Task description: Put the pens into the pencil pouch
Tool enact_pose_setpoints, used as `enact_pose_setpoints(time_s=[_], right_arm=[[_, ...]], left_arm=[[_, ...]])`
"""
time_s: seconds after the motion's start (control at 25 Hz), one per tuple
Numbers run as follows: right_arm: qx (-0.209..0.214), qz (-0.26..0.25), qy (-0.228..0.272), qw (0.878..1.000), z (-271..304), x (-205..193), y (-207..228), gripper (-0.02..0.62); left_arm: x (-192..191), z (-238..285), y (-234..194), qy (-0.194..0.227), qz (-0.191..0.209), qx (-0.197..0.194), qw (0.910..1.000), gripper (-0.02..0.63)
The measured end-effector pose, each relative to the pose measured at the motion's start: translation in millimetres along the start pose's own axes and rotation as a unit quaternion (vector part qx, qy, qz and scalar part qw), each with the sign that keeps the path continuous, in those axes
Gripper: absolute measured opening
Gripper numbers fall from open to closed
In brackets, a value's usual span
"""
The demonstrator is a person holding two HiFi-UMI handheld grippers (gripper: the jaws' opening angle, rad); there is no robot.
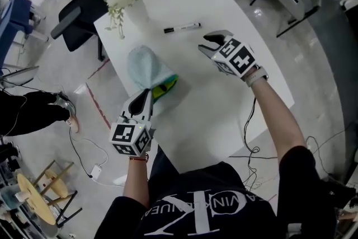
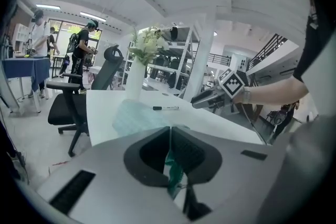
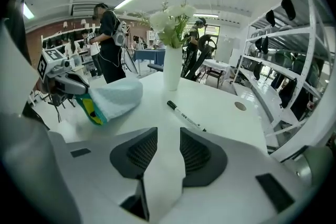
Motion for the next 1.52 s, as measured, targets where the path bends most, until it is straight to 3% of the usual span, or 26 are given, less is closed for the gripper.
enact_pose_setpoints(time_s=[0.24, 0.56, 0.84, 0.96, 1.16, 1.52], right_arm=[[-0.001, -0.035, -0.039, 0.999, 36.2, 3.5, 39.1, 0.173], [0.016, -0.051, -0.075, 0.996, 76.1, 4.1, 68.5, 0.213], [0.068, -0.055, -0.101, 0.991, 97.3, 2.6, 81.1, 0.216], [0.091, -0.044, -0.114, 0.988, 98.5, 3.6, 83.2, 0.193], [0.103, -0.055, -0.114, 0.987, 98.9, 2.5, 70.1, 0.084], [0.068, 0.004, -0.078, 0.995, 76.8, -15.0, 52.1, 0.075]], left_arm=[[1.3, 9.3, -3.2, -0.001, 0.000, 0.009, 1.0000, 0.017], [8.2, 12.3, 0.4, 0.001, -0.011, -0.006, 0.9999, 0.017], [1.7, 9.6, -0.3, -0.008, -0.037, -0.012, 0.9992, 0.015], [-2.1, 9.3, -0.7, -0.009, -0.046, -0.014, 0.9988, 0.015], [-4.4, 10.0, -1.4, -0.009, -0.051, -0.016, 0.9985, 0.014], [-1.6, 8.3, -2.3, -0.004, -0.041, -0.021, 0.9989, 0.014]])
Point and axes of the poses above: the fingertips, and each gripper's own axes: z forward along the fingers, y to its right, x out of its top, the point moved 8 cm from there along -z, backward along the fingers, and after that the axes turned 1 degree about x, right-handed, at the moved point
